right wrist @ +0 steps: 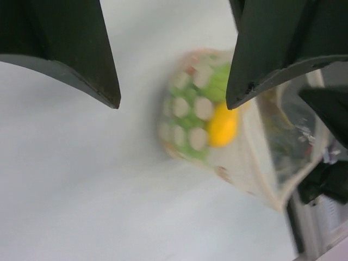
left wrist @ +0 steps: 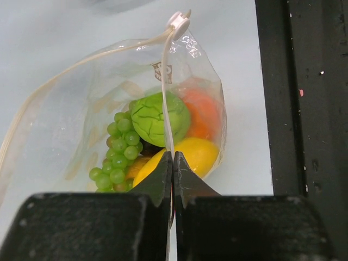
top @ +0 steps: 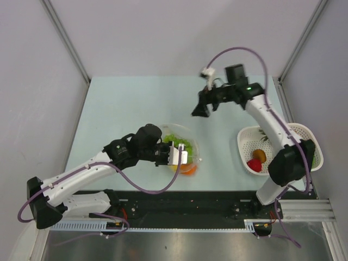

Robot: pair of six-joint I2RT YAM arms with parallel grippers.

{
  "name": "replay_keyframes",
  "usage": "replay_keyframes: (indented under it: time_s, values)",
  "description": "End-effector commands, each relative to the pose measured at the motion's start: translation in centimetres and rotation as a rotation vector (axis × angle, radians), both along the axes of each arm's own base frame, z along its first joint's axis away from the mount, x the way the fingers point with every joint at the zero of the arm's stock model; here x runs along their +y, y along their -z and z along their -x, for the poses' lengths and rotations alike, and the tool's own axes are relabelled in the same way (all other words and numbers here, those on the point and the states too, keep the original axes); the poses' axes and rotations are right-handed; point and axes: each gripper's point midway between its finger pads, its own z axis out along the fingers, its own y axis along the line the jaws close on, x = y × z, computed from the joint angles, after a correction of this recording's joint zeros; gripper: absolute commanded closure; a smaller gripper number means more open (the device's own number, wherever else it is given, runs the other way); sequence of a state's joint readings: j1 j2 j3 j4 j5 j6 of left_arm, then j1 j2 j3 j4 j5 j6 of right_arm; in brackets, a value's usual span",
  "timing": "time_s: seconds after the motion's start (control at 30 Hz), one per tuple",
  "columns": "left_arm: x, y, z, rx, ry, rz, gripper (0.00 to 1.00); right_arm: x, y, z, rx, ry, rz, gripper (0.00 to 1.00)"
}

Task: Place the food in the zip-top bag and seal the zipper
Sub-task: Adjust the zipper food storage bag at the center of the board, then pick up the fake fruit from the bin.

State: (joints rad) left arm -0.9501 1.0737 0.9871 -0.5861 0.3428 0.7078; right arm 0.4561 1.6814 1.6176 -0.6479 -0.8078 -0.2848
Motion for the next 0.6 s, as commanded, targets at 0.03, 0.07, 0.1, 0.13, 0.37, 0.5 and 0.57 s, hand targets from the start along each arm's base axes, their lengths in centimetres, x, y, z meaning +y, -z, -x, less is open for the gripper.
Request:
replay_keyframes:
  time_s: [0.03,0.07,0.1,0.13,0.37,0.5,0.57]
  values:
    - [-1.0,-1.8,0.8,-0.002,0.061,0.033,1.00,-15.0,-4.5,1.1,-0.046,0.242,0.100,0.10]
    - [-1.2,-2.1,1.0,-0.008,0.067,0.039,1.00,-17.7,-4.1,1.7,-0.116,0.252,0.179,0.10]
    - [-1.3,-2.2,1.1,-0.008,0.071,0.041,1.00,-21.0,-1.4,3.3,-0.015,0.317,0.248,0.09]
    - [-1.3,-2.4,1.1,-0.012,0.073,0.045,1.00,-23.5,0.1,3.9,0.005,0.373,0.340,0.09]
    - [-0.9,-2.4,1.7,-0.027,0.088,0.044,1.00,-30.6,9.9,11.4,0.279,0.425,0.636,0.11]
    - [-0.6,-2.3,1.7,-0.041,0.086,0.046,1.00,-31.3,13.4,12.8,0.352,0.463,0.681,0.16]
    - [-0.7,-2.4,1.7,-0.040,0.085,0.047,1.00,-31.8,15.0,12.9,0.382,0.494,0.709,0.21]
